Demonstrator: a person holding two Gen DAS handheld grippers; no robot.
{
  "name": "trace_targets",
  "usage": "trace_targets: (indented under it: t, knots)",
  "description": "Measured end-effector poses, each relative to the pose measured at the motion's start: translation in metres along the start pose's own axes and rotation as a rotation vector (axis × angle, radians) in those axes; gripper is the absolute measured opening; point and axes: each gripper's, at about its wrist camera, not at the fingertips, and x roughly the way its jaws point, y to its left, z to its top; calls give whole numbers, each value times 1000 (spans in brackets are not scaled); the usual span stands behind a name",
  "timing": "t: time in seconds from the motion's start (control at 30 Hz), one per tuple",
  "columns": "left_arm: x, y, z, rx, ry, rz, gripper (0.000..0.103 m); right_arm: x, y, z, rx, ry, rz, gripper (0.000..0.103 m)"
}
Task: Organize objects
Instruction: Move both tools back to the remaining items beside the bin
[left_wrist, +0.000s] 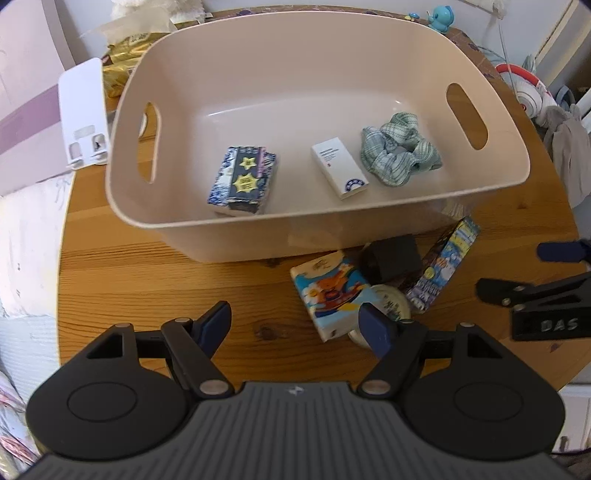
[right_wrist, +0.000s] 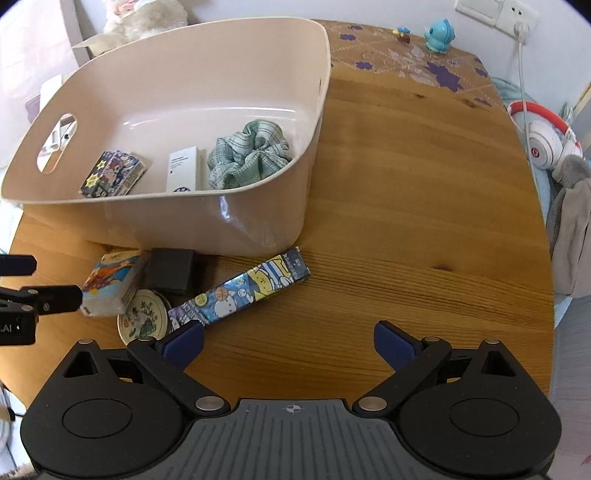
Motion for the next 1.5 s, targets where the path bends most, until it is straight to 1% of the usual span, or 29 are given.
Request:
trace_targets:
  t: [0.17,0.27,0.5,0.57,0.7,0.83,1.0,1.23,1.4,1.5]
  knots:
    - [10,-5,10,-12,4,-5,77,12,-4,2,80,5,24,100]
    - [17,-6,13,-36,17,-12,77,18,-3,2,103,7,28,100]
    - [34,-5,11,-87,50,-20,77,31,11,0,107,7,30,99]
    - [39,-3,11,-103,58,-13,77,35,14,0,110,13,23,99]
    - [46,4,9,-119,72,12,77,41,17,-3,135,18,38,101]
    - [51,14,6,-139,83,28,77,41,25,-3,113,17,42,101]
    - [52,24,3,-168,83,14,77,41,30,-6,106,25,42,101]
    - [52,27,-1,-167,79,11,81,46,38,-14,66,65,-15,99]
    - [50,28,-5,-165,81,-8,81,44,34,-25,54,87,-56,99]
    - [51,26,-7,-156,90,-25,81,41,29,-30,60,87,-73,97]
